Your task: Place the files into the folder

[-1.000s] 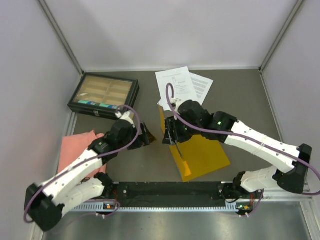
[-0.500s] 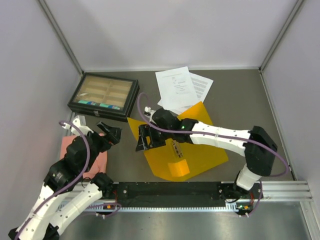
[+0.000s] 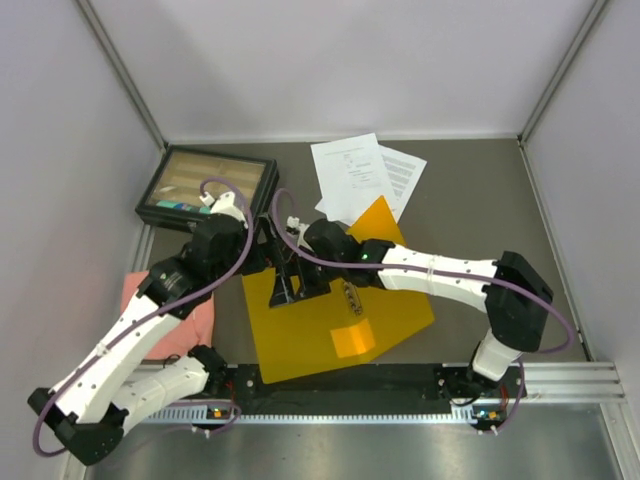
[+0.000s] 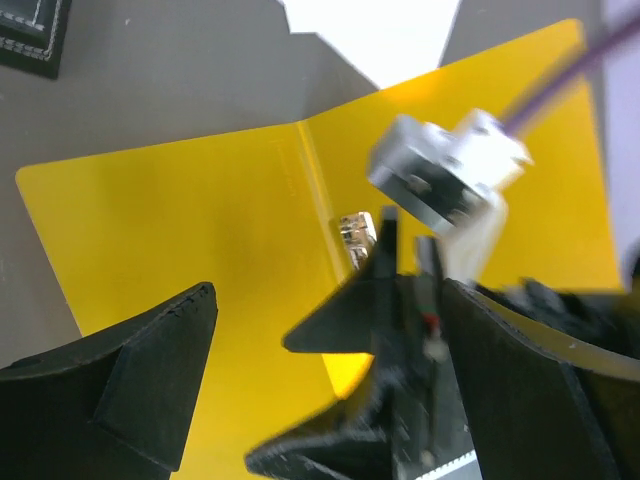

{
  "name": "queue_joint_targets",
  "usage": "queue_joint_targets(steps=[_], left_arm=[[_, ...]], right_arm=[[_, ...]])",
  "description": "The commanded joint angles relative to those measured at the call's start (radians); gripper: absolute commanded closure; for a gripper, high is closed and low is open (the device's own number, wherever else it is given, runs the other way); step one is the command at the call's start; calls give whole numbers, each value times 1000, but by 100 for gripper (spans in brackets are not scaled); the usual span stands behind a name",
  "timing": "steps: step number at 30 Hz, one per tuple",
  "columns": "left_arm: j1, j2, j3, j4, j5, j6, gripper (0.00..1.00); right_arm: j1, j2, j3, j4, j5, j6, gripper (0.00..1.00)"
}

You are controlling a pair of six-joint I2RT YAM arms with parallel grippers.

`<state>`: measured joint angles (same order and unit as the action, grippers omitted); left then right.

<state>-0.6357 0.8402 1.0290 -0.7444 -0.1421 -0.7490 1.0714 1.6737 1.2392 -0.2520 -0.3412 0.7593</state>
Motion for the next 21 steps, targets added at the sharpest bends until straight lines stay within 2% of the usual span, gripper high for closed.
queue_joint_targets(steps=[1, 2, 6, 10, 17, 21], left_arm=[[4, 36, 69, -64, -65, -9, 2], [2, 30, 59, -55, -68, -10, 3], [4, -3, -24, 100, 70, -27, 9], [4, 45, -130, 242, 195, -81, 12], [4, 271, -256, 532, 367, -113, 18], [2, 430, -245, 579, 436, -104, 23]], right_arm=[[13, -92, -24, -21, 74, -20, 14], [12, -112, -30, -42, 91, -18, 14], [-16, -167, -76, -102, 168, -12, 17], [-68, -267, -202, -139, 264, 5, 22], [-186, -426, -369, -170, 297, -11, 25], [-240, -468, -408, -181, 326, -21, 25]])
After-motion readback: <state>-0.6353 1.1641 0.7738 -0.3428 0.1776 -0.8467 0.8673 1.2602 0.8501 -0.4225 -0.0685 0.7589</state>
